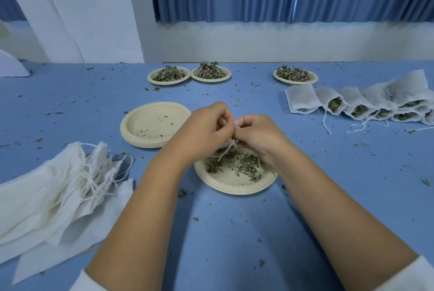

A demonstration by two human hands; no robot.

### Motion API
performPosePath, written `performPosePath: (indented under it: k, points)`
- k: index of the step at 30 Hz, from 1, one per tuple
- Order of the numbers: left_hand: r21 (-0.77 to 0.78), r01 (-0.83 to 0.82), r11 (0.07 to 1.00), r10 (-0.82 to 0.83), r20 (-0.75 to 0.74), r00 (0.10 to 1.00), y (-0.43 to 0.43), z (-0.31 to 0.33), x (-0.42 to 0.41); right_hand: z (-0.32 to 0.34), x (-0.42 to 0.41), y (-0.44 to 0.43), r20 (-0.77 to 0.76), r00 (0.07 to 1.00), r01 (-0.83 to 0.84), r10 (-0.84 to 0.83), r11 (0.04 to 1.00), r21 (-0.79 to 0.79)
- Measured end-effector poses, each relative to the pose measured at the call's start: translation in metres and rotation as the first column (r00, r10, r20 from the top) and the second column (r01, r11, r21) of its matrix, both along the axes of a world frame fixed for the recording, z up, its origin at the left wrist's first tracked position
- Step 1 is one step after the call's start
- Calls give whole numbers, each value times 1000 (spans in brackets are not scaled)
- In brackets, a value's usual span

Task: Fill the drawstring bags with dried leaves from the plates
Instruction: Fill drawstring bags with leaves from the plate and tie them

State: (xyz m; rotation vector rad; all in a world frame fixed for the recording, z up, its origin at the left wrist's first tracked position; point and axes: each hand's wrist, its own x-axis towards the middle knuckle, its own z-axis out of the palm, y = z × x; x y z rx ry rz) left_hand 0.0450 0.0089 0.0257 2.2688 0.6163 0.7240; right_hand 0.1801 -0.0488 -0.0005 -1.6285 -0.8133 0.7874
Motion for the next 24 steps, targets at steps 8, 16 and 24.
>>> performPosePath:
  k: [8,16,24]
  points:
    - [-50,-76,996,79,76,994,3,-3,1,6,1,-4,-12,1000,-18,18,1000,-2]
    - [-160,-120,980,145,160,976,17,-2,-6,31,17,-18,-428,889,-151,165,986,68]
    - [-194,-164,967,204,211,956,20,0,-9,36,24,-30,143,954,-223,263,943,-248]
